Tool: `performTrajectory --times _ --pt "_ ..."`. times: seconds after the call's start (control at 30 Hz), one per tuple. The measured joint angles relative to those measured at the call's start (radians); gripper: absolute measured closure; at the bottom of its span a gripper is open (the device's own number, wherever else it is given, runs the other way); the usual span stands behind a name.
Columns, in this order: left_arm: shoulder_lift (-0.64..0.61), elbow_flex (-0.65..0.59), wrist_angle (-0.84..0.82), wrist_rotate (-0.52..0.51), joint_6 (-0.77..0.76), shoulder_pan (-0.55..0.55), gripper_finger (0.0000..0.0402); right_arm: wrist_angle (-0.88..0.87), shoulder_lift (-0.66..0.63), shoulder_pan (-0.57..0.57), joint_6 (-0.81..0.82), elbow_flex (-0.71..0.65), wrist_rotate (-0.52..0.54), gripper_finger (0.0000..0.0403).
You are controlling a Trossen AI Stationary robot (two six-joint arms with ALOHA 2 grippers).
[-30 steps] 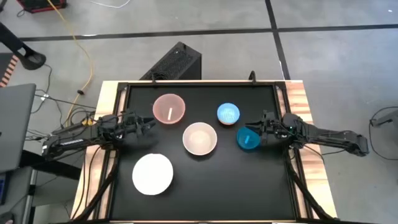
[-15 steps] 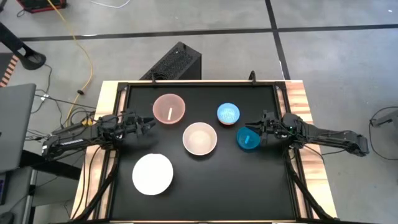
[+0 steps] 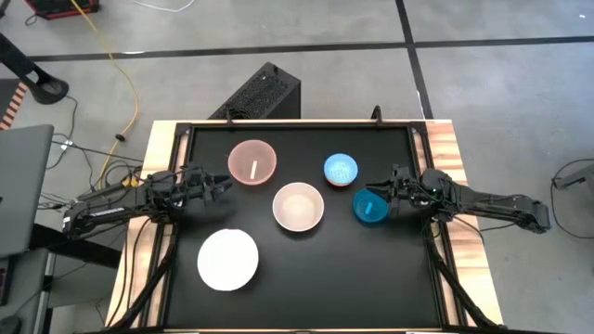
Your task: Nest bowls inside each other
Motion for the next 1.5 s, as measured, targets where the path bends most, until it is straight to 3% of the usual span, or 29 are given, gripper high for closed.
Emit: performTrajectory --times 1.5 --pt "0.000 -0.002 0.022 -0.034 0.014 0.000 0.0237 0.000 0.000 -0.001 0.000 0.000 0.002 0.0340"
